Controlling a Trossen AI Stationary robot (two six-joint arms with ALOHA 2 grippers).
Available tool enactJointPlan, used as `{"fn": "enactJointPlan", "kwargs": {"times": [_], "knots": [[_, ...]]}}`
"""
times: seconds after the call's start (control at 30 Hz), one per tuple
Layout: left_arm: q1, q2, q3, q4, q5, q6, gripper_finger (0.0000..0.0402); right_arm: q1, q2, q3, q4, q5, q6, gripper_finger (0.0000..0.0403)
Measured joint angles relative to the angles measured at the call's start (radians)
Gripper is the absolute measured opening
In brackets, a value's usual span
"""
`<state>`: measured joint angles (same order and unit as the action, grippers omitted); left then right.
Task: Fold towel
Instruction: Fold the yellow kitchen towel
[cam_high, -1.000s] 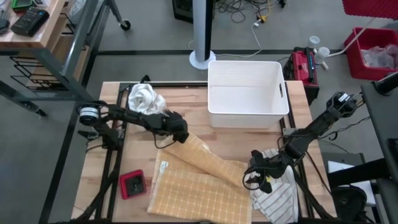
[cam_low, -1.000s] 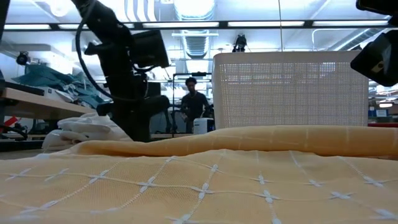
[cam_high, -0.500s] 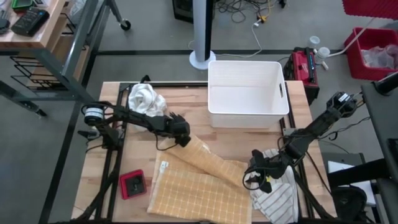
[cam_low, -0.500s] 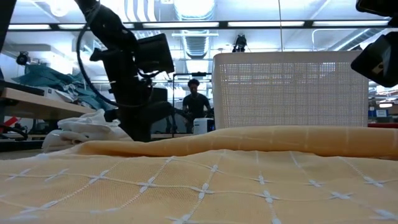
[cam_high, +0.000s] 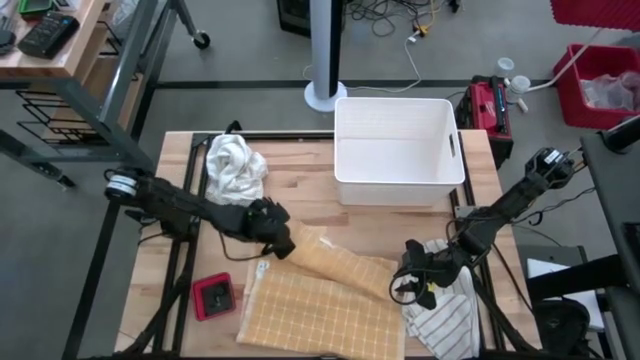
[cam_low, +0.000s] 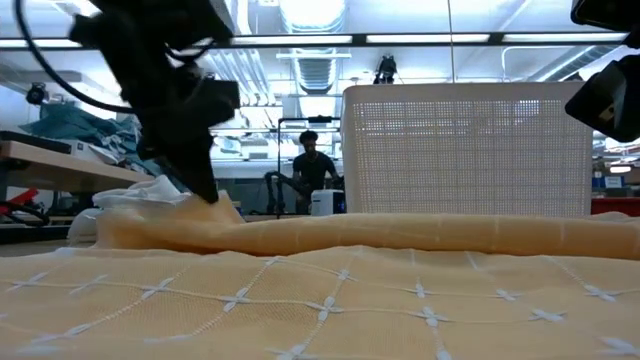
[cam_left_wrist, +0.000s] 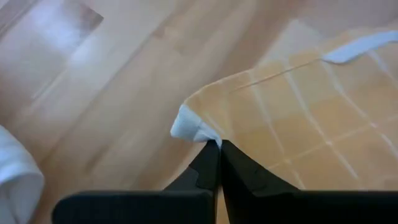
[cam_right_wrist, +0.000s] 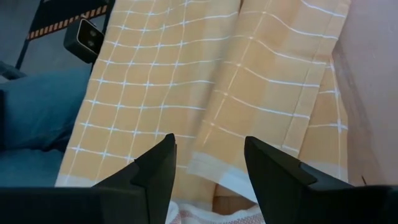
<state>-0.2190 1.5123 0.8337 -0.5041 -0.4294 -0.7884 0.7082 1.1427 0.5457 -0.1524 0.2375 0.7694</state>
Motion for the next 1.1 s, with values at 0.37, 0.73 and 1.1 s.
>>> {"fn": "enactJointPlan", "kwargs": {"times": [0.37,0.73,1.1], "knots": [[-0.222,-0.041,0.000,0.066,-0.034,-0.037,0.0000,0.000,0.000,0.000,0.000,0.000,0.017,0.0183],[-0.527,-0.076,0.002,0.100,-0.052,-0.067,0.0000,0.000,0.000,0.000,0.000,0.000,0.017,0.0183],[-0.682,-0.074,0.001,0.226,-0.219,-0.199,0.0000,0.013,0.000,0.000,0.000,-0.062,0.017,0.0181]]}}
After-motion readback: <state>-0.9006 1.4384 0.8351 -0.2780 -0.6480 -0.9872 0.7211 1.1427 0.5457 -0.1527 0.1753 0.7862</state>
